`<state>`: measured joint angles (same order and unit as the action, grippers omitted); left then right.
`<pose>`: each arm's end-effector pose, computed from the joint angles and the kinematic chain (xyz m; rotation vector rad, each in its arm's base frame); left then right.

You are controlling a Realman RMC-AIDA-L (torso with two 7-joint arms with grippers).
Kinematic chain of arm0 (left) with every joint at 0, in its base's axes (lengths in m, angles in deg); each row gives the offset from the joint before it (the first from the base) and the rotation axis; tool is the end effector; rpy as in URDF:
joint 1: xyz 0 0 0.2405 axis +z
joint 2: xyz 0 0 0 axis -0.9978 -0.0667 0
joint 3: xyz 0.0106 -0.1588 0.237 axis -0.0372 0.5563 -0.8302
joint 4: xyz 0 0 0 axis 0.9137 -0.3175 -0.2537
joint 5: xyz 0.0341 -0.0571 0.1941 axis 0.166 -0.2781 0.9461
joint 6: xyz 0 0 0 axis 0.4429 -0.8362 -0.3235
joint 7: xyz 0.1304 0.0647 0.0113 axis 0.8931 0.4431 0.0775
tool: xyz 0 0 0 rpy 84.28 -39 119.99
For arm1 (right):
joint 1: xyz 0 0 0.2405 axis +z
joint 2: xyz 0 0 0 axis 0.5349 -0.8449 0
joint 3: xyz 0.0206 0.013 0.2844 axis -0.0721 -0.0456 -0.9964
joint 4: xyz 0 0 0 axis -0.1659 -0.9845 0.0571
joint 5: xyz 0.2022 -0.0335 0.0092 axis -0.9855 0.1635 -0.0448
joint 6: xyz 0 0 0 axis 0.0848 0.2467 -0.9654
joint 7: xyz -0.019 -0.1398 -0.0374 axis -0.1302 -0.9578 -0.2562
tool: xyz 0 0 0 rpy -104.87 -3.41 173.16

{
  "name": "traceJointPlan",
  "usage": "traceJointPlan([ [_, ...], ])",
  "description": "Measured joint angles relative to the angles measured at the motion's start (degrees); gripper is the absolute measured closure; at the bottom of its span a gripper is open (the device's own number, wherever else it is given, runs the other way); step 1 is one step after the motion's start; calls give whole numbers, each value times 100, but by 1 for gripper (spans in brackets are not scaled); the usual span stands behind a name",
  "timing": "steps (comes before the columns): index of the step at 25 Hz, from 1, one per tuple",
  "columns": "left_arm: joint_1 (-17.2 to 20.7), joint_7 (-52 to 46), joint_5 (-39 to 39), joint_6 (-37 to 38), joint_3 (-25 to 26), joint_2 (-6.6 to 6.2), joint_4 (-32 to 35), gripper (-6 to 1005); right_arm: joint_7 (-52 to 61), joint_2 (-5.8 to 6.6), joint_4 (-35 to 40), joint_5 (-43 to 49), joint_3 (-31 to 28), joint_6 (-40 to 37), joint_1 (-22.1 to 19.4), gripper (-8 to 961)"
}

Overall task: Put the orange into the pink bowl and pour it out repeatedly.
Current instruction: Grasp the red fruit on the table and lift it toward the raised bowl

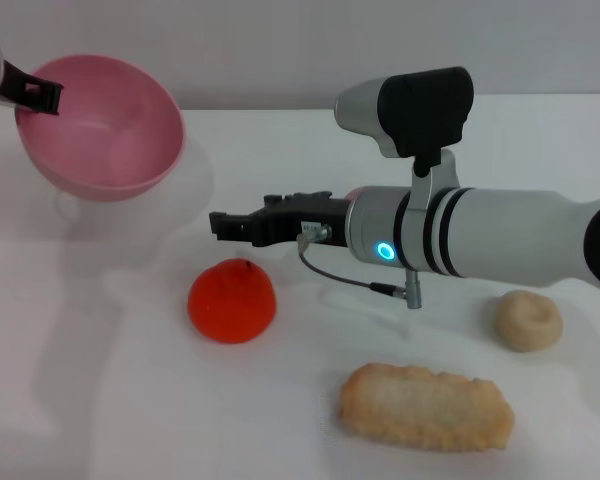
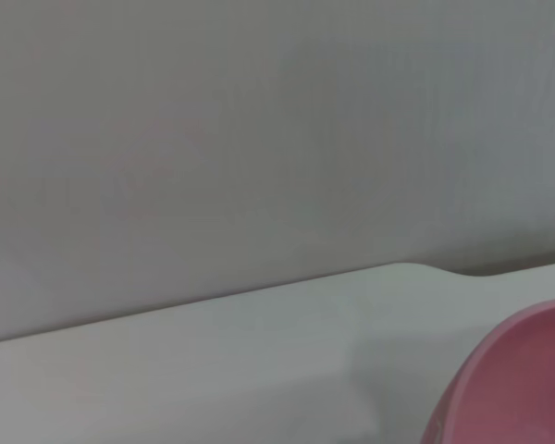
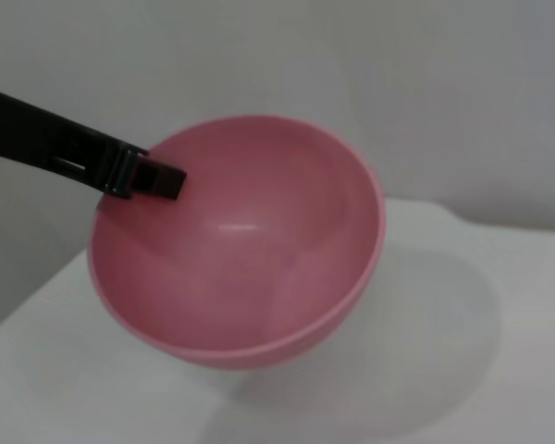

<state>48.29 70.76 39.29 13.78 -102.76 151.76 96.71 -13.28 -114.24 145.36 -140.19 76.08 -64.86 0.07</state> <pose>-0.2175 0.4397 0.0630 -1.7741 -1.0547 0.2795 0.1462 0.3617 -0.1472 -2.4529 1.1285 0.4351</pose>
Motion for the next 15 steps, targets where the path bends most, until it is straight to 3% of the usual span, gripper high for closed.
traceJointPlan([
  [7,-33,0,-1,3,-43,6,-6,958,-1080,-12,-747,-1674,18,186,218,185],
  [15,-84,0,-1,3,-171,15,-25,957,-1227,-37,-1044,-1975,73,322,300,214],
])
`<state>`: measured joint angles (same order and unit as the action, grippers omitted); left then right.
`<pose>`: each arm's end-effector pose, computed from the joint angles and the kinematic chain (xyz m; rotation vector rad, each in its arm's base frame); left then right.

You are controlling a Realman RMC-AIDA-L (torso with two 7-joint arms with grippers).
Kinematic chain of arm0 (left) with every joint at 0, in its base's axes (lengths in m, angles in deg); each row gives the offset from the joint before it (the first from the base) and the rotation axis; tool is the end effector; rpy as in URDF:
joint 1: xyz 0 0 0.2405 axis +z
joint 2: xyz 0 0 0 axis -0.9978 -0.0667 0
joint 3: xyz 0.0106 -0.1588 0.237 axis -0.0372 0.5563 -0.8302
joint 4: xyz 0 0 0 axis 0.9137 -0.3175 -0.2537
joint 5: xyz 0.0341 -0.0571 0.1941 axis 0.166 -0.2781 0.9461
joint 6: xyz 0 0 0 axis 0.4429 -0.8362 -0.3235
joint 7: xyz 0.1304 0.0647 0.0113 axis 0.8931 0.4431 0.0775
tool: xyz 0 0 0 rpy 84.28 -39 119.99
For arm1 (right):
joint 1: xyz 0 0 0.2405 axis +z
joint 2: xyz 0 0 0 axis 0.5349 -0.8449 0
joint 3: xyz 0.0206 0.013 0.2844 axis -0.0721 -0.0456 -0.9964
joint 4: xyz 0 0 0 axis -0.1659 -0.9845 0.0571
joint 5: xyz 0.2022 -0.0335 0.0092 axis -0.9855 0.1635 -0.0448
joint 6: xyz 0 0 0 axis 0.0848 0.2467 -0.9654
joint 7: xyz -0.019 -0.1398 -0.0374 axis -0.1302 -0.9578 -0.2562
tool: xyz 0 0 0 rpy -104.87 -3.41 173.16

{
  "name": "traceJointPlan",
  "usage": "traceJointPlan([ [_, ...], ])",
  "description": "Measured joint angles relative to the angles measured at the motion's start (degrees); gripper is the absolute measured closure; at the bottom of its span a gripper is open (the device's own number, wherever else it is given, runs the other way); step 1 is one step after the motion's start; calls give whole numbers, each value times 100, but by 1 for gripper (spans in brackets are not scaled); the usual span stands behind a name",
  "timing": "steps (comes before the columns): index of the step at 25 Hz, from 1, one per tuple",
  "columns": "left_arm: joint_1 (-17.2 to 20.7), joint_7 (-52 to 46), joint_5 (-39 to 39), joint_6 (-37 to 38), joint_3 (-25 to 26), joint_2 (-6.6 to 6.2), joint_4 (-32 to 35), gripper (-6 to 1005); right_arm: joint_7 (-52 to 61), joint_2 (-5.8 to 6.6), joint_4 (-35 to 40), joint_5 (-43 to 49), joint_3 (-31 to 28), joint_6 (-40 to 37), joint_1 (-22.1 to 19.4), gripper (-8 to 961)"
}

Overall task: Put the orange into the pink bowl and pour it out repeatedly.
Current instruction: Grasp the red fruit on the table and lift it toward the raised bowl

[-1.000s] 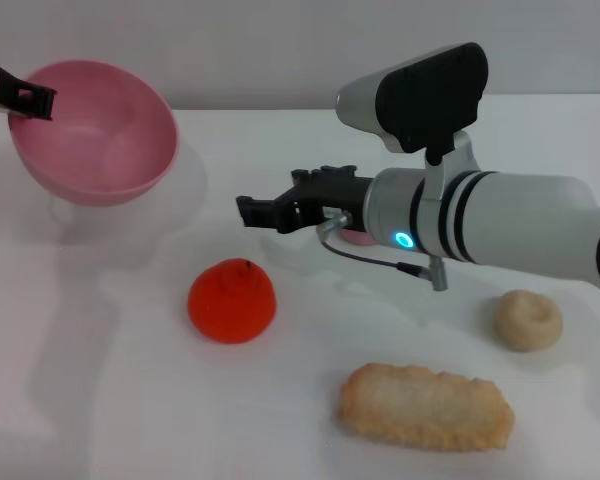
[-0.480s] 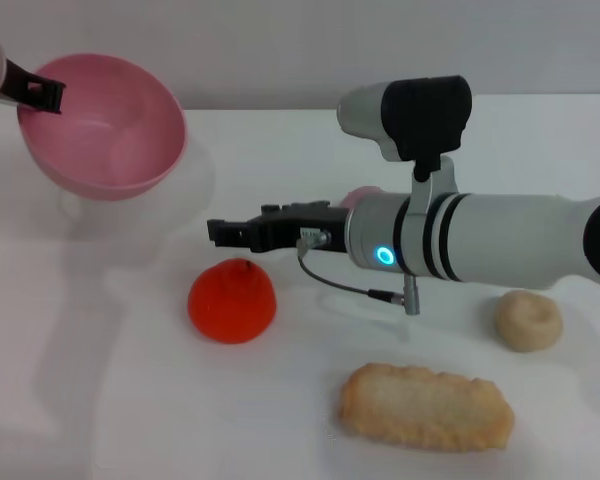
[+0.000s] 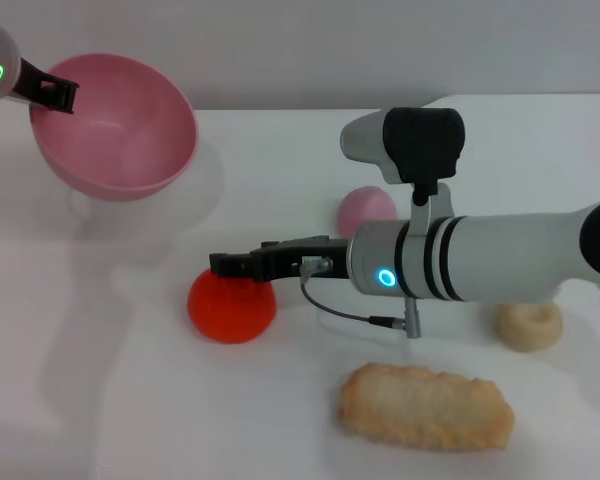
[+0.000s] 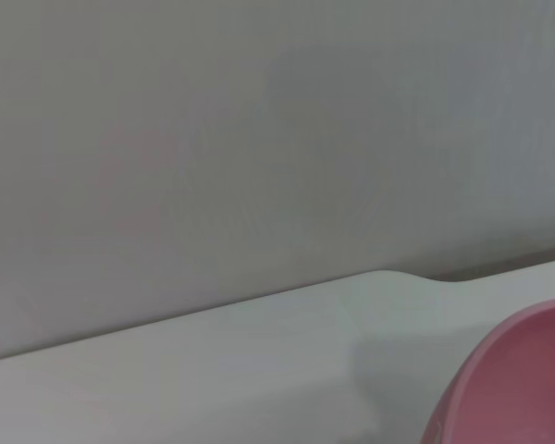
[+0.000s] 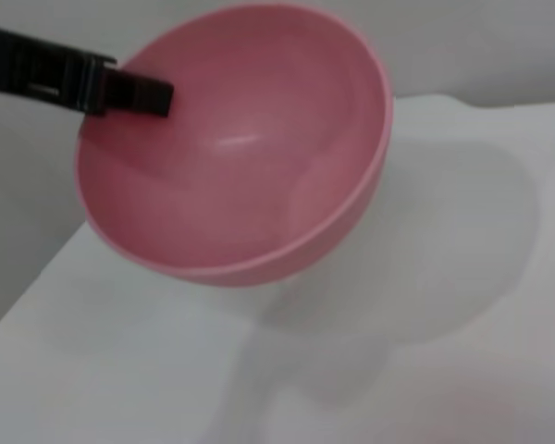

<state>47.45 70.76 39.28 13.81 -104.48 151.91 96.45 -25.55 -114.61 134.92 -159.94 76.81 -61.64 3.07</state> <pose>-0.2085 0.4416 0.0555 -1.8035 -1.0217 0.2905 0.1661 0.3570 -0.1644 -2.4856 1.3254 0.4055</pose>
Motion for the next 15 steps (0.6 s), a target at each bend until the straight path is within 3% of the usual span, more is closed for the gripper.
traceJointPlan([
  [15,-83,0,1,-33,-147,0,-44,954,4,-12,-743,-545,291,383,578,268],
])
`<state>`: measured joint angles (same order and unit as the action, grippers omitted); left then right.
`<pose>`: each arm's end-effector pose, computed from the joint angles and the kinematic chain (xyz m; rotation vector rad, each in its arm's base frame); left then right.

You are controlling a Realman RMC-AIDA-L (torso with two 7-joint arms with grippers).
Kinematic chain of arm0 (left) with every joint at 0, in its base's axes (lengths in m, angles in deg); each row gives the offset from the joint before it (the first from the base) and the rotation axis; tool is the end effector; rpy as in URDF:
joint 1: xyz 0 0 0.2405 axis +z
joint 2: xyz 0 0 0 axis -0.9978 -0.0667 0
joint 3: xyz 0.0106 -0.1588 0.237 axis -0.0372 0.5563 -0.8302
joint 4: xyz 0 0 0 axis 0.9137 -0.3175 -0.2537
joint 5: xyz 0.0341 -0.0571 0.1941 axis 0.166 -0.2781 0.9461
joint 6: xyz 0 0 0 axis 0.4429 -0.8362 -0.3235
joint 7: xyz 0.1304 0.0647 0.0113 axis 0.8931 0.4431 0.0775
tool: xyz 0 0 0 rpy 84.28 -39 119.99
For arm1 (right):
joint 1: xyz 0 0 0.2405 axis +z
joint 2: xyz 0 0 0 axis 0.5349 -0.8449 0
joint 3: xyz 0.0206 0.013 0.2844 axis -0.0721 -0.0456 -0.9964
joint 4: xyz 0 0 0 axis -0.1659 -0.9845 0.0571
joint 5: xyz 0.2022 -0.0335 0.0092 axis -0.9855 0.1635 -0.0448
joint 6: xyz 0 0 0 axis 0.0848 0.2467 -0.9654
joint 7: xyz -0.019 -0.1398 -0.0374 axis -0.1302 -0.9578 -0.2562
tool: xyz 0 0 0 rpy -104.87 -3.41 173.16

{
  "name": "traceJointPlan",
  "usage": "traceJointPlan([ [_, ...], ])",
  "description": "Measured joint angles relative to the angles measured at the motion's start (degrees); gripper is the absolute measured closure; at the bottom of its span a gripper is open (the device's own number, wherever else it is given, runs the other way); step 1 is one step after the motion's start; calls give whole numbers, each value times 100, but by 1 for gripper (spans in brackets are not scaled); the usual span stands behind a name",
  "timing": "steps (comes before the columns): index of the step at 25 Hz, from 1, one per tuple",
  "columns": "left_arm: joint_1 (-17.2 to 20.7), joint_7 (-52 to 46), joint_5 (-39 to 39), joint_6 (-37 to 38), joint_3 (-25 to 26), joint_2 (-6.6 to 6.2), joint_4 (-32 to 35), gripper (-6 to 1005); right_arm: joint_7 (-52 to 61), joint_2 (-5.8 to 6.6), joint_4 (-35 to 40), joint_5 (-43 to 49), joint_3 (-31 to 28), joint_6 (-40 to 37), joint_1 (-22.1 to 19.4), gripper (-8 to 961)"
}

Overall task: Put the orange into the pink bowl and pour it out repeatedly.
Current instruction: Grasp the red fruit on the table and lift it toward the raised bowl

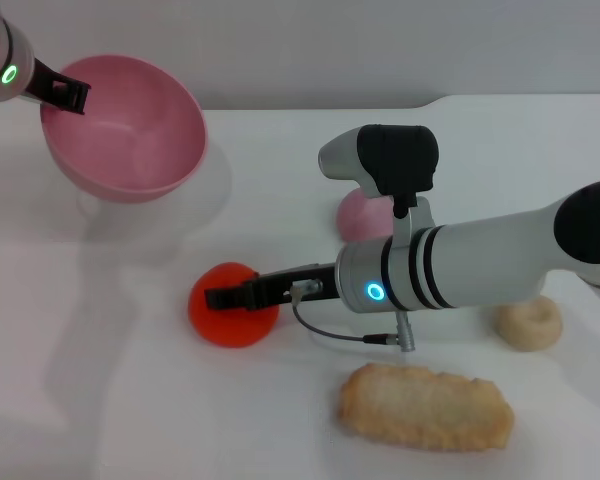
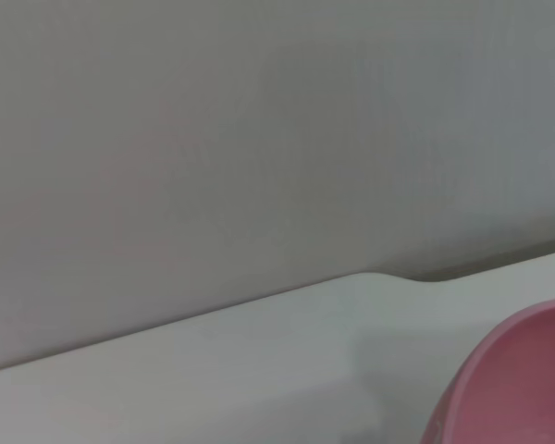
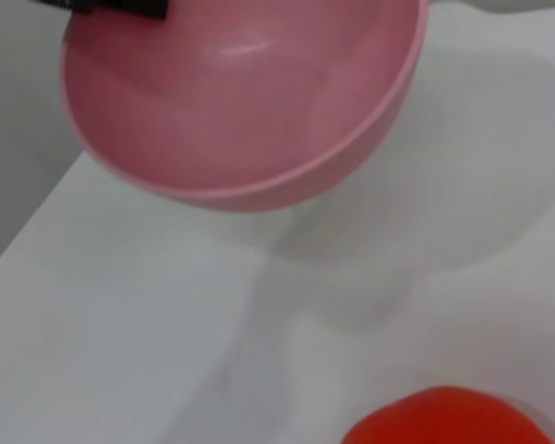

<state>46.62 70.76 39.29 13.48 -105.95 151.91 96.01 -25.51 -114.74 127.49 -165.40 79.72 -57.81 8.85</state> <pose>-0.2020 0.4428 0.0495 -1.8269 -0.9967 0.3090 0.1680 0.3557 -0.1786 -2.5470 1.4032 0.2782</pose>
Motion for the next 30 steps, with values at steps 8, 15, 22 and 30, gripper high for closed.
traceJointPlan([
  [8,23,6,0,-6,-3,-10,1,952,-513,12,172,-74,-243,55,-271,297],
  [15,4,38,0,22,10,-16,1,950,-605,19,181,-79,-268,32,-277,545],
  [22,-28,51,0,28,-3,-17,1,948,-670,31,242,-76,-347,11,-358,711],
  [30,16,52,-29,21,-77,11,-9,946,-736,106,1223,549,-950,166,-953,804],
])
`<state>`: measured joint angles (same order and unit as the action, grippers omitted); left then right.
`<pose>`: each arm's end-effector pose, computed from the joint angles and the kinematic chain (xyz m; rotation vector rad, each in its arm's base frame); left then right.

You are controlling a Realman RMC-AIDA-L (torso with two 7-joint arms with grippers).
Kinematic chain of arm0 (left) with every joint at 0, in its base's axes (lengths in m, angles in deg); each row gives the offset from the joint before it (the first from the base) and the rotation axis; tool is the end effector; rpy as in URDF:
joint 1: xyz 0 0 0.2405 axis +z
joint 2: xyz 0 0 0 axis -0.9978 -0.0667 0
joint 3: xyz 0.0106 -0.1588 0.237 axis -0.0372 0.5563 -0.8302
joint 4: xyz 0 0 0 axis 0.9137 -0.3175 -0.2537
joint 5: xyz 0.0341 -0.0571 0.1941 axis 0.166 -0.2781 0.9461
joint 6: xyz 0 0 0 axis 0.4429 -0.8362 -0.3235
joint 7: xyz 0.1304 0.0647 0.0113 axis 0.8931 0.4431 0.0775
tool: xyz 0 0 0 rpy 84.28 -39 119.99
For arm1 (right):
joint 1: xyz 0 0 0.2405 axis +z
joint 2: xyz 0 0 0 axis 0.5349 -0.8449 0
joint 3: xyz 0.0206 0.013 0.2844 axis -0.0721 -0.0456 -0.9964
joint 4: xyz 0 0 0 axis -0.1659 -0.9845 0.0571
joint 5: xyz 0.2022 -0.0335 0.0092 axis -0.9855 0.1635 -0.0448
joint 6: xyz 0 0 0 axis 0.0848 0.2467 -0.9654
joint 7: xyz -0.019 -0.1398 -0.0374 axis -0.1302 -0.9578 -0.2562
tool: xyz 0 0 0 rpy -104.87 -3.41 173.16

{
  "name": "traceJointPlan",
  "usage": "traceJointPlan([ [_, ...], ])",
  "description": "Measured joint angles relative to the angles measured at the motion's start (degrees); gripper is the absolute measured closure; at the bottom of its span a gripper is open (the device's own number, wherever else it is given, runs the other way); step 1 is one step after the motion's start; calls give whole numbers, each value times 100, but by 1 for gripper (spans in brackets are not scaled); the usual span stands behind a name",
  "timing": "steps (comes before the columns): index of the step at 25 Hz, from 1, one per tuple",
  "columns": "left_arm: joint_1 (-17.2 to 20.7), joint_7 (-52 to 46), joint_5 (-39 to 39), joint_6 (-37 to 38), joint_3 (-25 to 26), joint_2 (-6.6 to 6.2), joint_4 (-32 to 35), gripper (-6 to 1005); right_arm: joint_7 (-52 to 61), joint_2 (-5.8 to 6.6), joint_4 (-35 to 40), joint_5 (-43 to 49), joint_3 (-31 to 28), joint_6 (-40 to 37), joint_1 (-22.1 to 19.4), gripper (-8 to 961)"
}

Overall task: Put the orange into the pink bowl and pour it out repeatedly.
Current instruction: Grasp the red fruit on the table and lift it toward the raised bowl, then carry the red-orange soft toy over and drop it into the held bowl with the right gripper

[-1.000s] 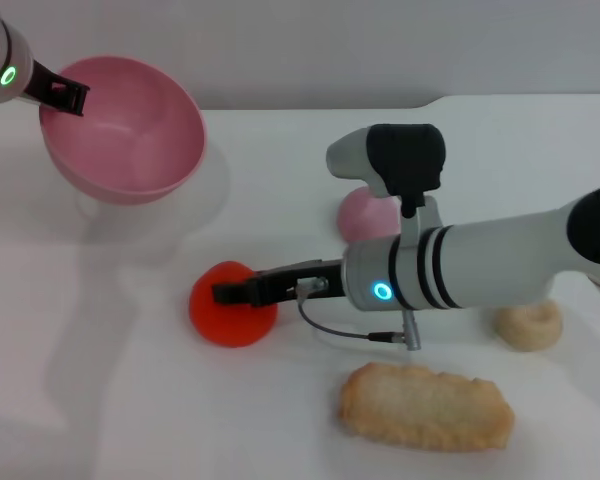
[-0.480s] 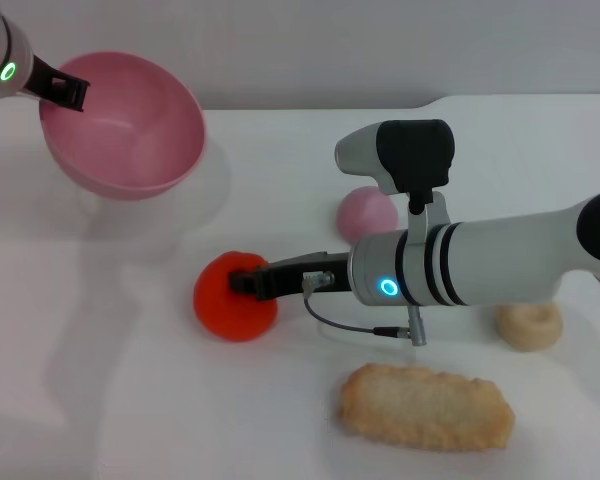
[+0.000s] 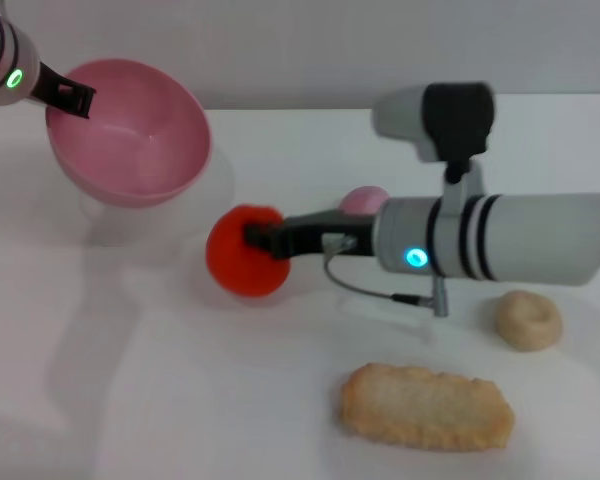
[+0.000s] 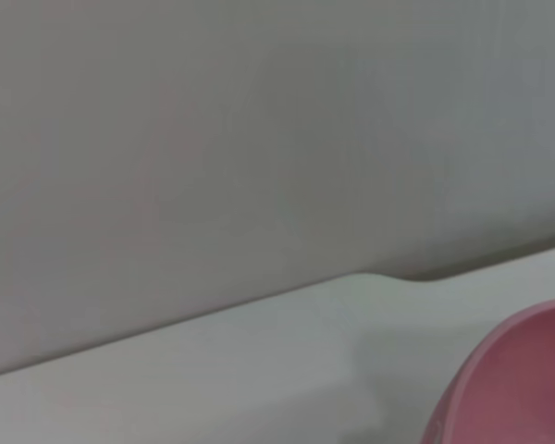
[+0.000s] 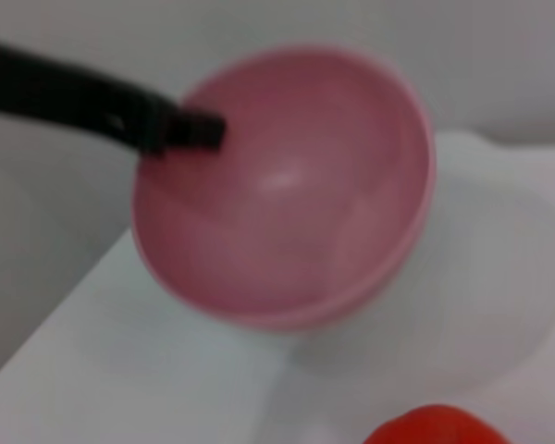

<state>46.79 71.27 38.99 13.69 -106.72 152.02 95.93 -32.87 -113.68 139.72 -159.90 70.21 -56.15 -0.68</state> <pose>-0.2013 0.4418 0.0454 -1.8441 -0.9830 0.3180 0.1654 0.3604 -0.1390 -2.5233 1.2360 0.4877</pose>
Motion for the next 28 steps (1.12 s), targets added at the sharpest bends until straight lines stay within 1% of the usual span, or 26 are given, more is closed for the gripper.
traceJointPlan([
  [3,33,-5,-28,-21,-87,2,1,945,261,-4,521,733,-406,167,-290,817],
  [5,42,-14,-29,-45,-114,2,2,945,552,-6,909,1207,-567,256,-469,826],
  [7,50,-21,-31,-75,-144,2,6,944,873,-5,1442,1657,-685,382,-737,835],
  [8,53,-32,-32,-134,-179,1,9,944,1095,-16,2022,2067,-803,542,-1053,839],
  [9,52,-40,-33,-153,-217,1,9,944,1095,-16,2022,2067,-803,542,-1053,844],
  [10,51,-46,-34,-159,-245,1,9,944,1229,-32,2405,2326,-889,666,-1259,848],
  [15,22,-70,-80,-175,-423,23,15,942,1773,-62,3729,3183,-1198,1219,-1737,875],
  [18,-22,-139,-123,-177,-550,27,9,942,1982,-80,4398,3655,-1281,1477,-1908,880],
  [20,-41,-185,-203,-174,-618,31,9,941,2106,-88,4648,3947,-1302,1535,-1967,880],
  [23,-68,-229,-433,-161,-797,33,29,940,2262,-81,4841,4186,-1315,1593,-1939,879],
  [28,-138,-347,-704,-160,-1243,41,56,939,2271,-72,5111,4308,-1332,1658,-1913,882],
])
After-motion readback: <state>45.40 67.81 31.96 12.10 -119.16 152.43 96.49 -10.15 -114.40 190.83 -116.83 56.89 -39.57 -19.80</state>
